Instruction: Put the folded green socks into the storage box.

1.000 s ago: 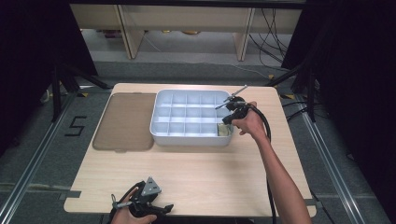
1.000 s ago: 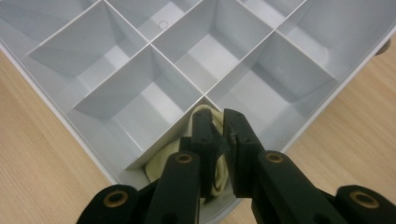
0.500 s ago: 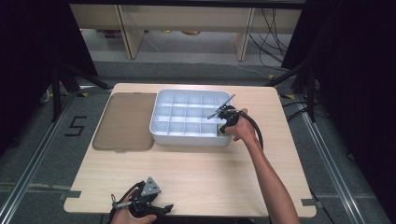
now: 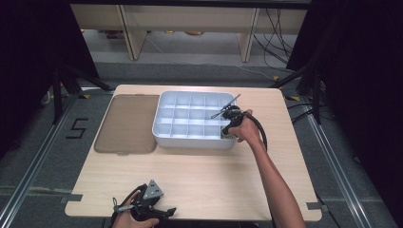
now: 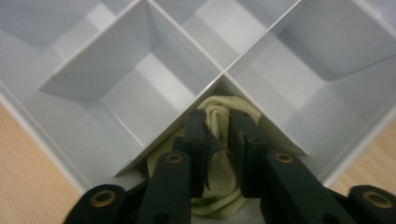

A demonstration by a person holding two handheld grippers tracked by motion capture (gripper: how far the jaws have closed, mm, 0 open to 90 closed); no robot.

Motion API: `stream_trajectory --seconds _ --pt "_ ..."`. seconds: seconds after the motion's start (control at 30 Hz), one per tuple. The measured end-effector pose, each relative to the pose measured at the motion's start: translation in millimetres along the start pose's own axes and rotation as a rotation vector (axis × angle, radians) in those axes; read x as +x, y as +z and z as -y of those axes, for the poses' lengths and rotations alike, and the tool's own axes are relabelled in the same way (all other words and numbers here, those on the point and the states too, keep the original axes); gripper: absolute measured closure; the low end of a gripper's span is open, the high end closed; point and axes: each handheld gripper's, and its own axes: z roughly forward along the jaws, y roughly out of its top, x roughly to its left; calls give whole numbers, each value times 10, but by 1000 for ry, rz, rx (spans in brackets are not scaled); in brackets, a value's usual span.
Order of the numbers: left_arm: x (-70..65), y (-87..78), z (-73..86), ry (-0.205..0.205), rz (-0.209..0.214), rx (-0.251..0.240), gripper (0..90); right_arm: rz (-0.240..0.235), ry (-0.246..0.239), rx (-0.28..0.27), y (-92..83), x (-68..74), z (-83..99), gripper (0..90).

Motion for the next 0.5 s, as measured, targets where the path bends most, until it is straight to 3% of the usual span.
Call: stream_trajectory --seconds 0.27,0.4,0.5 --pt "-7 -10 -5 9 -3 -1 226 -19 9 -114 -324 -76 23 715" --pt "-10 -10 -3 -5 10 -8 226 -26 -6 -134 -386 -108 53 694" --pt "15 -12 -5 11 -5 -6 226 -18 20 -135 -431 -101 73 665"
